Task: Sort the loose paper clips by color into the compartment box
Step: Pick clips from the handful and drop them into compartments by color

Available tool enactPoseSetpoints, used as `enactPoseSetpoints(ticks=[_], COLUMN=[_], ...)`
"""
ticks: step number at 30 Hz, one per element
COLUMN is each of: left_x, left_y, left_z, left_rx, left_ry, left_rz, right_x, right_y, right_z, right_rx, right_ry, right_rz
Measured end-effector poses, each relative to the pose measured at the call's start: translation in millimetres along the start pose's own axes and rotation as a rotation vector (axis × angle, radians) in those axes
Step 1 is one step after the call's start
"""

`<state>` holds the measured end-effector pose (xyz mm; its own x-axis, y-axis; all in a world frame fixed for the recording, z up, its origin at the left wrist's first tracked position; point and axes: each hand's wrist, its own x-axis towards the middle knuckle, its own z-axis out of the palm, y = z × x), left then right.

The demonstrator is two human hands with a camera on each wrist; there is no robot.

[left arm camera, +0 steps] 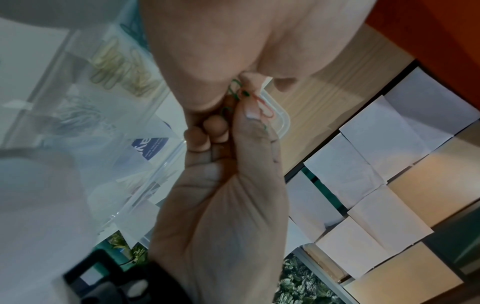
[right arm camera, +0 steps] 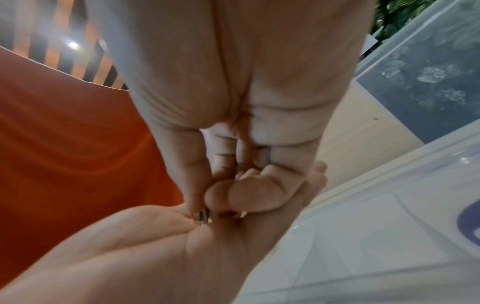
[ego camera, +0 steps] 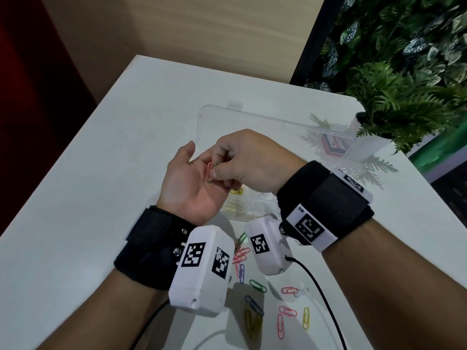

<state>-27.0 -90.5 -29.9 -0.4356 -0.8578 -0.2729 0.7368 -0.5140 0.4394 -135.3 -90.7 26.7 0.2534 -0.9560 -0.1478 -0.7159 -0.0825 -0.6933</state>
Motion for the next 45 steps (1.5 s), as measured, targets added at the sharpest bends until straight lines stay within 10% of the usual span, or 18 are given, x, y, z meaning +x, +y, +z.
enactPoseSetpoints(ticks=[33, 45], left_x=[2.9, 3.0], left_y=[-21.4, 30.4], left_z=[8.1, -9.6], left_rx=[-0.032, -0.087], left_ry=[-0.054, 0.053], left_rz=[-0.022, 0.165], right_x=[-64.8, -14.6], right_y=[99.2, 51.5], right_z=[-94.8, -30.5], right_rx=[-0.143, -0.003], right_ry=[0.324, 0.181], right_rz=[0.281, 0.069])
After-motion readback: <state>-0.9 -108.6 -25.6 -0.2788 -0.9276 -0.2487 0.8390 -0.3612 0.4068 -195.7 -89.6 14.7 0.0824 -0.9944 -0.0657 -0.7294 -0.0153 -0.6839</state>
